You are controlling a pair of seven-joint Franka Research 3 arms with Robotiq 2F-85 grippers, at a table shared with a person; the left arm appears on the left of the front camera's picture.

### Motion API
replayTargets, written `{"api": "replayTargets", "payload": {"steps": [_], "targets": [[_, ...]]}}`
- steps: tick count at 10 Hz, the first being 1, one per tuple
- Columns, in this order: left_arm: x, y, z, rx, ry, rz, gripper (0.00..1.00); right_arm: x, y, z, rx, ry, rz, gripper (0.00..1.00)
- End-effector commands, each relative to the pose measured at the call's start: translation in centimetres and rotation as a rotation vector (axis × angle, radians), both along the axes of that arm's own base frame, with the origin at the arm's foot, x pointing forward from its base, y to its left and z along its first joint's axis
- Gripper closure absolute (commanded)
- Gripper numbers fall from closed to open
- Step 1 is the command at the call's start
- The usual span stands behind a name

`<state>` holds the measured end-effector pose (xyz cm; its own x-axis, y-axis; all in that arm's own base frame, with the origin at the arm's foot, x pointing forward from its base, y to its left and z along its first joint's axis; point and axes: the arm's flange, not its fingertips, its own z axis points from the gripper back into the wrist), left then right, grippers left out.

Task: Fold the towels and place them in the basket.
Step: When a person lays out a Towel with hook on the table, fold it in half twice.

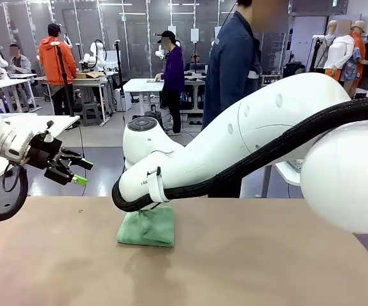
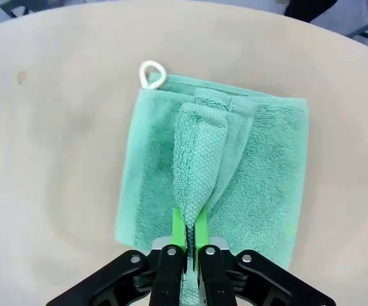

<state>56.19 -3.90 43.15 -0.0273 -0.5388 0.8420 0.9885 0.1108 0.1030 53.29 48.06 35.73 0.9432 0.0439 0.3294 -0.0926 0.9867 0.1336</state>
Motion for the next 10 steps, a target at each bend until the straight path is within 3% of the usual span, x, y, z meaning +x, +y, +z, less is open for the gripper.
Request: {"api": "replayTargets", "payload": {"steps": [1, 3, 4, 8, 9, 10], "targets": [[-0.2, -0.1, 0.2, -0.002, -0.003, -0.006, 0.0, 0.4, -0.7, -1.3, 0.112, -0.001, 0.005, 1.0], [-0.2, -0.1, 0.2, -0.002, -0.003, -0.006, 0.0, 0.9, -0.9, -2.3, 0.147, 0.019, -0.011, 1.0], [-0.2, -0.1, 0.2, -0.002, -0.003, -0.006, 0.0, 1.1, -1.1, -2.6, 0.169, 0.043, -0.022, 0.84], [-0.2, -0.1, 0.2, -0.002, -0.003, -0.006, 0.0, 0.0, -2.4, -1.4, 0.19, 0.063, -0.002, 0.45], [-0.2, -0.1, 0.2, -0.002, -0.003, -0.006, 0.0, -0.4, -3.7, -0.4, 0.175, 0.072, -0.004, 0.49], [-0.2, -0.1, 0.2, -0.002, -0.003, -0.006, 0.0, -0.9, -5.3, 1.2, 0.164, 0.075, -0.016, 0.25]]}}
